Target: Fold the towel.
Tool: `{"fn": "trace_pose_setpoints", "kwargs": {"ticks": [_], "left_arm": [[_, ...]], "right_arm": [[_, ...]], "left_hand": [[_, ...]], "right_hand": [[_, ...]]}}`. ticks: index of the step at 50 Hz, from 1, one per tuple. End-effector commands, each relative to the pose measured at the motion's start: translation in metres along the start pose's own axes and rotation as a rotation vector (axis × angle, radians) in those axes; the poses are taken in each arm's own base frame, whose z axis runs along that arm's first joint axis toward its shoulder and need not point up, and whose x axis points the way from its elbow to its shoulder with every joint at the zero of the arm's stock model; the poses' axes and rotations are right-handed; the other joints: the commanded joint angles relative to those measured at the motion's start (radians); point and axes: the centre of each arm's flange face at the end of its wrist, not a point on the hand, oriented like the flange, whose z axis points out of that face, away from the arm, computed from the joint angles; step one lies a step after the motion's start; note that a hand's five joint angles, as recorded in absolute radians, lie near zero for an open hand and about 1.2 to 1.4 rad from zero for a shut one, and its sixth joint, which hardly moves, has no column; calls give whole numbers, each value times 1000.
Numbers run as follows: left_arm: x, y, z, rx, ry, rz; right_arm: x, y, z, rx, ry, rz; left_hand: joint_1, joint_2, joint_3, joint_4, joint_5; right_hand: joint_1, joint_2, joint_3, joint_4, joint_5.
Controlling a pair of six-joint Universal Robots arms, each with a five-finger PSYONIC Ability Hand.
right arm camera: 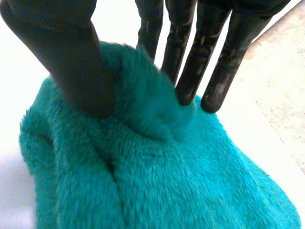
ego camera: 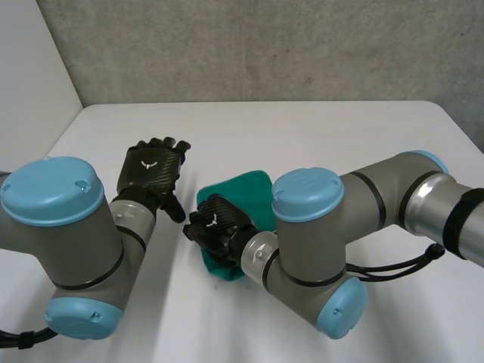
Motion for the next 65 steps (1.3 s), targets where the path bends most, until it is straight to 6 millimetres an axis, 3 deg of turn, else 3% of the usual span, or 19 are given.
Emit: {"fn": "trace_pose_setpoints", "kwargs": {"ticks": [1,3,4,7,12,16,26,32,44,53,55,56,57,59,60,61,62,64,65], "left_arm": [[1,-10,9,42,2,-17],[2,-14,12,56,2,-23],[5,-17,16,69,8,-35],[14,-22,23,83,29,-73],[36,-23,24,79,88,-142],[53,-8,24,-2,129,-172],[64,43,30,-186,135,-125],[52,74,21,-324,118,-61],[46,77,14,-336,131,61],[41,46,18,-248,122,46],[36,23,18,-187,112,29],[34,9,17,-151,108,21],[34,9,17,-151,107,21],[18,-27,16,-58,69,-9],[18,-27,16,-57,69,-9],[4,-46,16,-11,36,-27],[-7,-63,16,35,12,-39],[-18,-85,12,96,0,-59],[-23,-102,9,145,5,-76]], "right_arm": [[20,-1,-9,-44,113,52],[52,-9,-28,-48,228,138],[52,-9,-28,-48,229,138],[87,-12,-52,-23,322,305],[106,-5,-57,-25,370,414],[119,4,-58,-72,379,473],[115,48,-27,-195,324,530],[106,72,-8,-274,279,547],[101,77,-5,-308,247,511],[105,69,-11,-299,259,438],[123,43,-24,-225,314,422],[123,43,-24,-224,315,422],[133,32,-31,-181,354,426],[148,20,-42,-130,417,444],[164,10,-55,-86,488,463],[182,0,-72,-42,573,474],[182,0,-72,-42,574,475],[214,-18,-112,41,770,471],[219,-20,-118,57,801,465]], "left_hand": [[-15,-27,-38,-28,-46],[-12,-24,-35,-25,-43],[-9,-21,-32,-22,-40],[2,-10,-21,-11,-28],[11,-1,-12,-2,-19],[11,-1,-12,-2,-19],[11,-1,-12,-2,-19],[-9,-21,-32,-22,-40],[-15,-27,-38,-28,-46],[-15,-27,-38,-28,-46],[-15,-27,-38,-28,-46],[-15,-27,-38,-28,-46],[-15,-27,-38,-28,-46],[-15,-27,-38,-28,-46],[-15,-27,-38,-28,-46],[-15,-27,-38,-28,-46],[-15,-27,-38,-28,-46],[-16,-28,-39,-29,-46],[-16,-28,-39,-29,-46]], "right_hand": [[-399,-552,-556,-560,-561],[-580,-732,-737,-741,-742],[-580,-732,-737,-741,-742],[-580,-732,-737,-741,-742],[-580,-732,-737,-741,-742],[-580,-732,-737,-741,-742],[-580,-732,-737,-741,-742],[-580,-732,-737,-741,-742],[-580,-732,-737,-741,-742],[-580,-732,-737,-741,-742],[-580,-732,-737,-741,-742],[-580,-732,-737,-741,-742],[-580,-732,-737,-741,-742],[-580,-732,-737,-741,-742],[-580,-732,-737,-741,-742],[-580,-732,-737,-741,-742],[-580,-732,-737,-741,-742],[-580,-732,-737,-741,-742],[-580,-732,-737,-741,-742]]}}
